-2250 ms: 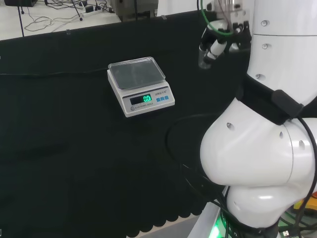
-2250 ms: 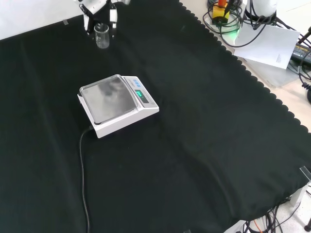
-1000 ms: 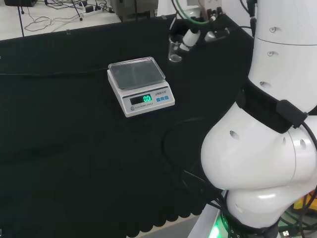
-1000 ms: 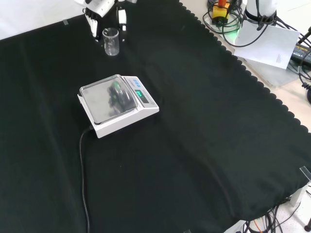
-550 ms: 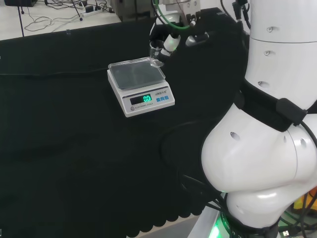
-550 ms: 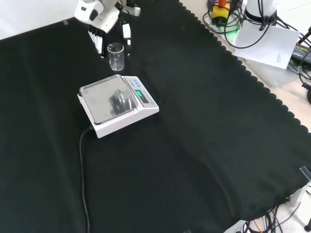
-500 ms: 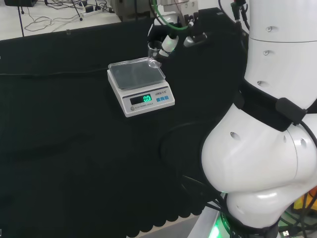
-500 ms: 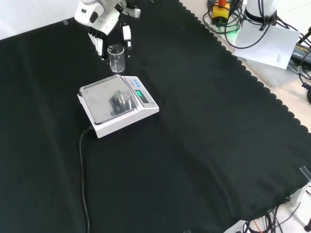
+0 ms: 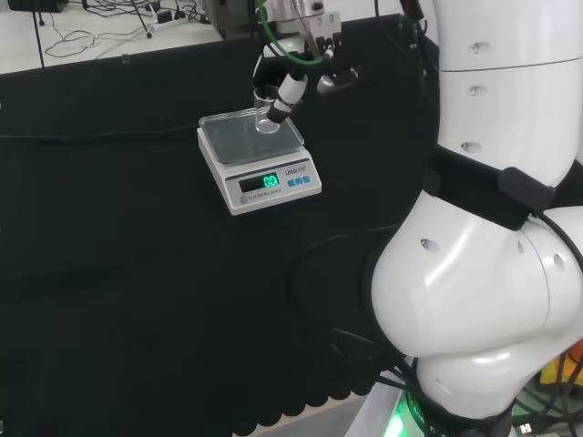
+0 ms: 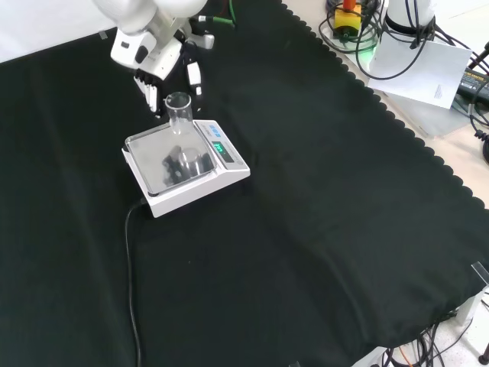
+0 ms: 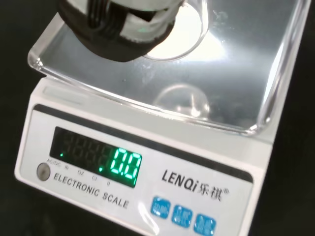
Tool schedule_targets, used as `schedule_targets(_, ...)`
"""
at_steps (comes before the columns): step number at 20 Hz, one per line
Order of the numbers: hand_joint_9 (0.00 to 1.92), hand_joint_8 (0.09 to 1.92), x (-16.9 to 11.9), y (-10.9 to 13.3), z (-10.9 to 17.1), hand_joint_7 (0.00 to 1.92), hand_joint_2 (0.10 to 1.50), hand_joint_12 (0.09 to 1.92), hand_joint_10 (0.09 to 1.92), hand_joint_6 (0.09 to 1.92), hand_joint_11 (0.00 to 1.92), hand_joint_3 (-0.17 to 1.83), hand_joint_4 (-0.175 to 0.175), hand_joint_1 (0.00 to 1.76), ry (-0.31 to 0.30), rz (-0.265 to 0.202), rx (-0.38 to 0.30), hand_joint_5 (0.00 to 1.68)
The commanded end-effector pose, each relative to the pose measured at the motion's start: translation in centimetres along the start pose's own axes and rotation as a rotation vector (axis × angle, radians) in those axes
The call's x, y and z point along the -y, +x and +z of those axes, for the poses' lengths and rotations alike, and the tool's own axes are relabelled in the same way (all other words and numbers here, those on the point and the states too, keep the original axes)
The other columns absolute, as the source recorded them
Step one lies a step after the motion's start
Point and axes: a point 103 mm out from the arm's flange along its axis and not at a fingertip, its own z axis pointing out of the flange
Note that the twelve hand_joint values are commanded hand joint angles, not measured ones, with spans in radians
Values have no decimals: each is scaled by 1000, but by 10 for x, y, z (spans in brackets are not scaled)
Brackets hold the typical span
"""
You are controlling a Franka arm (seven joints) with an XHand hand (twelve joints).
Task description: Put the beaker on the electronic balance.
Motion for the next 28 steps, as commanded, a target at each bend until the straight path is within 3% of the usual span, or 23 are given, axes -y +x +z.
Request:
schedule_targets(1, 1254, 943, -33, 1, 15, 1060, 1023, 712, 787, 965, 1345, 142, 28, 1234, 41, -17, -10, 1015)
schedule_targets(11, 1258, 942, -46, -17, 17, 1061, 1021, 713, 788, 964, 1346, 145, 28, 1234, 46, 18, -21, 1016)
schedule_targets(22, 1256, 971, -51, -18, 16, 1048, 1031, 711, 782, 997, 1361, 146, 22, 1229, 70, 37, -18, 985)
schedule_targets(24, 1244, 934, -51, -18, 14, 1003, 1081, 699, 767, 1076, 1389, 108, -107, 1173, 75, 39, -23, 933)
schedule_targets(25, 1241, 912, -50, -18, 13, 968, 1073, 686, 742, 1028, 1421, 82, -141, 1166, 72, 41, -19, 868)
schedule_targets(26, 1251, 899, -49, -19, 11, 913, 1046, 665, 697, 968, 1474, 63, -159, 1157, 69, 42, -14, 796)
schedule_targets(28, 1311, 890, -46, -18, 8, 764, 963, 624, 594, 886, 1603, 25, -148, 1109, 57, 46, 11, 605)
